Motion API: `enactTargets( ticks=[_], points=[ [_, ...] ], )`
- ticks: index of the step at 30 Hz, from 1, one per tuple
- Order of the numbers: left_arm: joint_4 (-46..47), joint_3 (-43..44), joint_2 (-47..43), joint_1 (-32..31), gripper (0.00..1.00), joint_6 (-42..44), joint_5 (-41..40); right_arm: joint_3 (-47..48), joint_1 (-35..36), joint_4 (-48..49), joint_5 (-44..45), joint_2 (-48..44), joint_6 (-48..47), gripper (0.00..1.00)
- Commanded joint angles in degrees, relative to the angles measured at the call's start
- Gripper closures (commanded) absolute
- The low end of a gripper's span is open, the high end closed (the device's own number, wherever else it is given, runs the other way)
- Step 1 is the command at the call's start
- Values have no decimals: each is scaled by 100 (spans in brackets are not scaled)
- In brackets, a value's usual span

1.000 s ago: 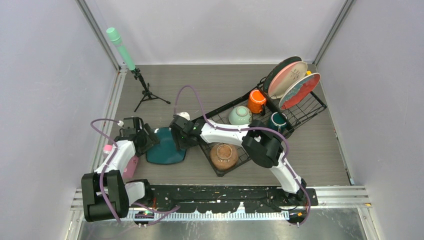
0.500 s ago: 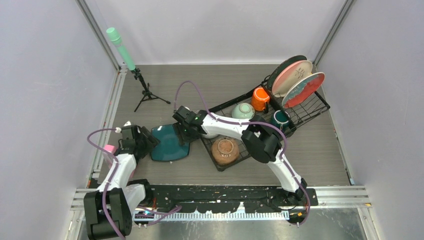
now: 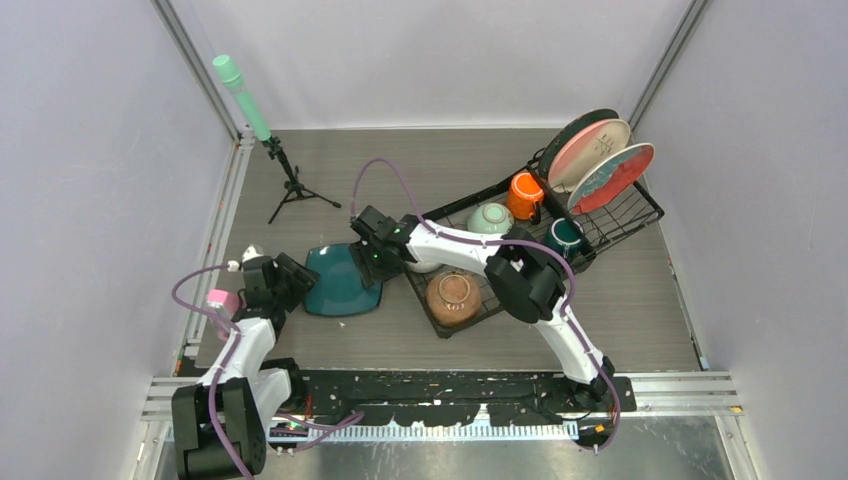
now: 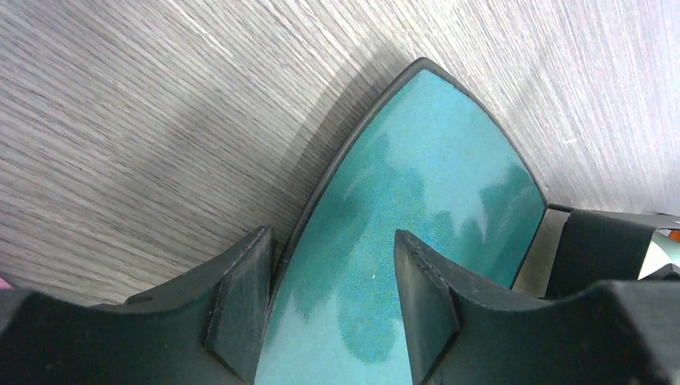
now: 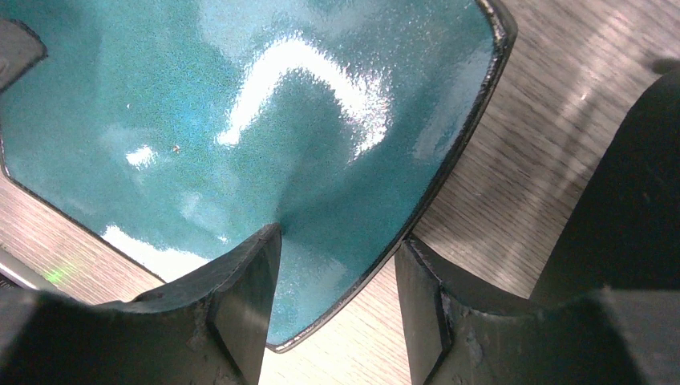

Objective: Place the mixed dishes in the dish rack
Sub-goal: Pick up the plate at the center of the board.

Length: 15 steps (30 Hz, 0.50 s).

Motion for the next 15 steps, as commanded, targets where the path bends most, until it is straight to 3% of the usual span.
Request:
enactTargets(
  ticks=[1, 3, 7, 15],
  points=[
    [139, -244, 65, -302, 45, -907, 2225, 46, 273, 801, -1305, 296, -59, 42],
    [-68, -253, -47, -300, 43, -895, 2249, 51, 275, 814, -1319, 264, -111, 42],
    [-465, -220, -244, -303, 23, -799, 2358, -88, 275, 1026, -1335, 134, -148, 43],
    [-2487, 151, -607, -302, 20, -388, 1600, 207, 275, 983, -885, 350, -80, 43]
  ],
)
